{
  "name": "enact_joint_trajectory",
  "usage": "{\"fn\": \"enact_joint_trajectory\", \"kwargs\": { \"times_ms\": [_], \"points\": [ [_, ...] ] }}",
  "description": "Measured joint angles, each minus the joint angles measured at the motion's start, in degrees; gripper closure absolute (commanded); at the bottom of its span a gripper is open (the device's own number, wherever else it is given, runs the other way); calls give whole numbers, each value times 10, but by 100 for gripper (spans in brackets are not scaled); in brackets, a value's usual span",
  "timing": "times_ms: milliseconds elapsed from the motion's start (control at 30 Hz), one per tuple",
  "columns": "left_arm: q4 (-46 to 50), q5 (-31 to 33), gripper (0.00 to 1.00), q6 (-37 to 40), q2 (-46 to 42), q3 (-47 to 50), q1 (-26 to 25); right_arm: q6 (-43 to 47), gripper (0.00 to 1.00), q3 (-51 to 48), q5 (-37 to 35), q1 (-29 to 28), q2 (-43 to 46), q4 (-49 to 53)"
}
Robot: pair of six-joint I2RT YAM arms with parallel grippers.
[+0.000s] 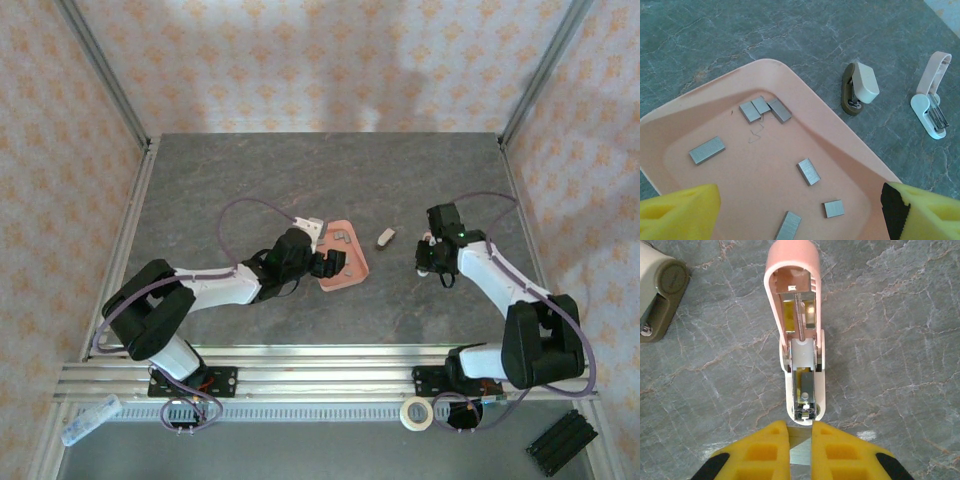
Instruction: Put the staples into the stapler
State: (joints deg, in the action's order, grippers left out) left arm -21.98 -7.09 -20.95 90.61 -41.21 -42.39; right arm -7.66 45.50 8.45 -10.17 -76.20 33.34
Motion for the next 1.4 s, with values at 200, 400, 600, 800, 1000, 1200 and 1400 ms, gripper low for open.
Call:
{"fn": "enact_joint_trajectory", "kwargs": {
  "times_ms": [200, 400, 600, 800, 1000, 1200, 1400],
  "points": [
    [-2, 0, 16, 0, 3, -1, 0, 0, 87, 8, -8, 0, -26, 0],
    [-2, 0, 16, 0, 3, -1, 0, 0, 87, 13, -12, 0, -28, 0],
    [-2, 0, 16, 0, 3, -1, 0, 0, 87, 14, -12, 0, -30, -5],
    [-3, 0, 16, 0, 3, -1, 0, 3, 87, 14, -12, 0, -30, -9],
    [-9, 0, 16, 0, 3, -1, 0, 5, 87, 14, -12, 0, -30, -9],
    [-17, 0, 16, 0, 3, -1, 0, 9, 87, 14, -11, 0, -31, -11],
    [-19, 0, 16, 0, 3, -1, 0, 11, 87, 14, -10, 0, -31, -13]
  ]
}}
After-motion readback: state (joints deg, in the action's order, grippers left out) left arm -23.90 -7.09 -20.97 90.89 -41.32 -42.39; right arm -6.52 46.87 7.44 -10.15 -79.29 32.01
